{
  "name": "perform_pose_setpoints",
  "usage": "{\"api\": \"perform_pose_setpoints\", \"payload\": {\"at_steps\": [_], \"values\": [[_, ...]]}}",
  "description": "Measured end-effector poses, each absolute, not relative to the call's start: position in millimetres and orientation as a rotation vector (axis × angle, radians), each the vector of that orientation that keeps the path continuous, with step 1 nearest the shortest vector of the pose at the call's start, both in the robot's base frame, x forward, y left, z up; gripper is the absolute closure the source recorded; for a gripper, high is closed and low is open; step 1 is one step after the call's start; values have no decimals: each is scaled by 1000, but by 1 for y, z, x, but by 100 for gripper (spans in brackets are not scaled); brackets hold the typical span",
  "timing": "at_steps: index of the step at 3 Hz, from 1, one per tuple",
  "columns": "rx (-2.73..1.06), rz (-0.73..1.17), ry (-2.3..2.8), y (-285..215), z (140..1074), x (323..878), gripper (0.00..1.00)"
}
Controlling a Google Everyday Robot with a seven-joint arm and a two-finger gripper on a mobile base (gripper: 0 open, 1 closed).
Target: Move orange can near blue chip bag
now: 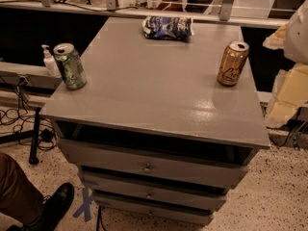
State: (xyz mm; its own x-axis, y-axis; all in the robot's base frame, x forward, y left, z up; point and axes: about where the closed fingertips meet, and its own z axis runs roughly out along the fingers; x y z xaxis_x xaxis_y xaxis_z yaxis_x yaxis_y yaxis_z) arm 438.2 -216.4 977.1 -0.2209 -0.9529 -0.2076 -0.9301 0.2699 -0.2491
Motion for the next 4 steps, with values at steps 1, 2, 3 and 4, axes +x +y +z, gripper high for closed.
{"api": "perform_pose_setpoints", "payload": {"at_steps": [1,2,3,4], "values": [[-1723,-102,2229,-216,977,438,0],[-1694,-91,2223,-218,974,442,0],[-1592,-69,2241,-236,953,457,0],[-1425,-34,2263,-264,930,486,0]]}}
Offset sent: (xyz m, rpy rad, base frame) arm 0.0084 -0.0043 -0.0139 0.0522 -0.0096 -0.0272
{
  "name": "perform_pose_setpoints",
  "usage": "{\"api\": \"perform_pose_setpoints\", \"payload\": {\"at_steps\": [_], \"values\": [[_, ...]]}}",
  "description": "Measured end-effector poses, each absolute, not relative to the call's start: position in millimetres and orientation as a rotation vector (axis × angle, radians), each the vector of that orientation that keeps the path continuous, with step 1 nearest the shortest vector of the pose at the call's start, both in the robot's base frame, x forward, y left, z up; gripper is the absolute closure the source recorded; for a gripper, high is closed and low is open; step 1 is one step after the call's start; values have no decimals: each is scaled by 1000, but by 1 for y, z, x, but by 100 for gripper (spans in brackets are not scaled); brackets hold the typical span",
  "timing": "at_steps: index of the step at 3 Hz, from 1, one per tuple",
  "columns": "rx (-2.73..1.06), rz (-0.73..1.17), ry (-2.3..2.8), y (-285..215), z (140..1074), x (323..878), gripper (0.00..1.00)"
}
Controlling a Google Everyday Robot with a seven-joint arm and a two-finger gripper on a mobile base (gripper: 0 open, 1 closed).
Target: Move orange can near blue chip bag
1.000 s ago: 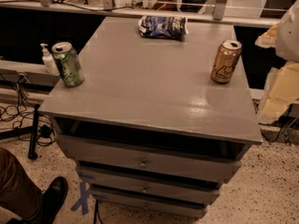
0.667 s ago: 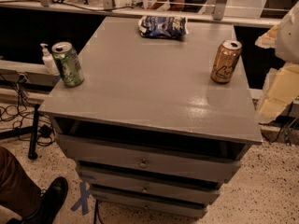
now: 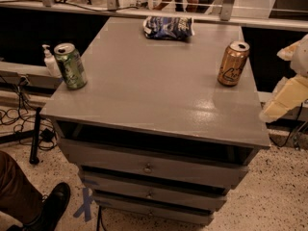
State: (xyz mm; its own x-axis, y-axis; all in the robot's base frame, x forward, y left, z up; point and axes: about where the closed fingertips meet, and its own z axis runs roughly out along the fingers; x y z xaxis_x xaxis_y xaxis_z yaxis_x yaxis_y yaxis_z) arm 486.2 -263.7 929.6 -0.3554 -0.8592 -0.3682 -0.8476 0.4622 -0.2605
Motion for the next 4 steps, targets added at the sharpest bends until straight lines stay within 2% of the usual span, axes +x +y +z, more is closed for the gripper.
{"api": "perform_pose_setpoints", "payload": {"at_steps": [2,4], "values": [[-1047,129,2203,-294,899,553,0],[-810,328,2012,-273,884,604,0]]}}
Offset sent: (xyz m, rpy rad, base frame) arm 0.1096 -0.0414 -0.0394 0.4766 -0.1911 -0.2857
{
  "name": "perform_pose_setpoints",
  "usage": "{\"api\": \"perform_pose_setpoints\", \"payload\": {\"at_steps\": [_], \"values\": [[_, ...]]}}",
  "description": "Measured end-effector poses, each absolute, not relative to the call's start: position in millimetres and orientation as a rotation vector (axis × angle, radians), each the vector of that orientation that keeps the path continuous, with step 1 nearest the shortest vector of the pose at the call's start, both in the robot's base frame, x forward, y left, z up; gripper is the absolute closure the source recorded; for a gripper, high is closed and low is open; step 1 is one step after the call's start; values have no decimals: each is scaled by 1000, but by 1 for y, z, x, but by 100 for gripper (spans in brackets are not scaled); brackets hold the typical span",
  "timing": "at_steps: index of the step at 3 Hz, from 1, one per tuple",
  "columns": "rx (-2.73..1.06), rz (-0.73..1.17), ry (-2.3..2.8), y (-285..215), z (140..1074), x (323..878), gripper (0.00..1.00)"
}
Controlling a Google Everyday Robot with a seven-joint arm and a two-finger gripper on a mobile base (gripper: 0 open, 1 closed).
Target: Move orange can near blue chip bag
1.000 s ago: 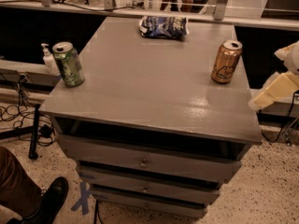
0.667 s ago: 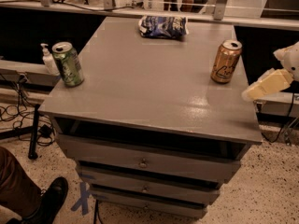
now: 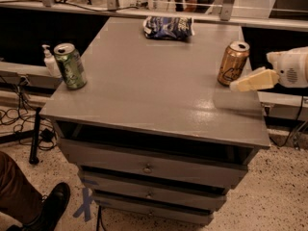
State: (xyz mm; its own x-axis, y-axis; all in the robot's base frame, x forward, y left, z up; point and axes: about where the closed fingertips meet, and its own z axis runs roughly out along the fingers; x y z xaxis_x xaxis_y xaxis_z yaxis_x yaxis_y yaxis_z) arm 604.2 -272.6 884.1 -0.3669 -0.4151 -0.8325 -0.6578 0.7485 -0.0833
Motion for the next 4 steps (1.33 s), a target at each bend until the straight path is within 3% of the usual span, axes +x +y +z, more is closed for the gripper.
{"api": "perform_pose_setpoints", "payload": {"at_steps": [2,4], "values": [[-763,455,1769,-226,885,642,0],[-762,481,1692,-206,886,654,41]]}}
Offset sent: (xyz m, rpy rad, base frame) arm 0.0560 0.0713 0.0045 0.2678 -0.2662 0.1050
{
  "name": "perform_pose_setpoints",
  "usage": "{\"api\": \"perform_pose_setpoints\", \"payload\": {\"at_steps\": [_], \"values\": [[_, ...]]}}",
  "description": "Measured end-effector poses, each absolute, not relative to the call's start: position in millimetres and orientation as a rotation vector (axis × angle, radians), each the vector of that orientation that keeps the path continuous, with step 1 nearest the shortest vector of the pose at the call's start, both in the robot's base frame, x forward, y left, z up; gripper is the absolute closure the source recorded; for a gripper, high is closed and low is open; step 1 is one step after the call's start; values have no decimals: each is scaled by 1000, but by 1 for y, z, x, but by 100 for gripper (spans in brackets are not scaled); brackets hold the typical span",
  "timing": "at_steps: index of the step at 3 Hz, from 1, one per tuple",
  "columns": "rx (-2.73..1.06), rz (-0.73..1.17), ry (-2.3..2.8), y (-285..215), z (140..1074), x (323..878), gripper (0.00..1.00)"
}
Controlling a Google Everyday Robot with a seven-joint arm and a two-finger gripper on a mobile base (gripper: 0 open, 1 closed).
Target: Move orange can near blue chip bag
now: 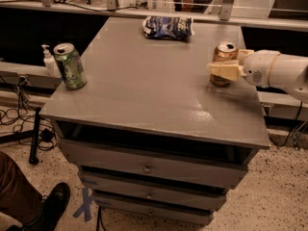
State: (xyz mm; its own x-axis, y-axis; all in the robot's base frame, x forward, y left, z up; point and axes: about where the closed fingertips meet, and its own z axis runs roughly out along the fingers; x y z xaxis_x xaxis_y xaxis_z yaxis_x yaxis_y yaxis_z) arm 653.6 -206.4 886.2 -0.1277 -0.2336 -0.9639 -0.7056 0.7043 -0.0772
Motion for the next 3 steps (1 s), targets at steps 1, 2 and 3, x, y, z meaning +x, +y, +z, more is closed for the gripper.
{"api": "perform_pose_setpoints", "payload": {"at_steps": [1,2,3], "values": [[-752,469,1703,-214,887,652,65],[-756,474,1700,-210,887,652,88],[-754,453,1679,-207,895,658,100]]}}
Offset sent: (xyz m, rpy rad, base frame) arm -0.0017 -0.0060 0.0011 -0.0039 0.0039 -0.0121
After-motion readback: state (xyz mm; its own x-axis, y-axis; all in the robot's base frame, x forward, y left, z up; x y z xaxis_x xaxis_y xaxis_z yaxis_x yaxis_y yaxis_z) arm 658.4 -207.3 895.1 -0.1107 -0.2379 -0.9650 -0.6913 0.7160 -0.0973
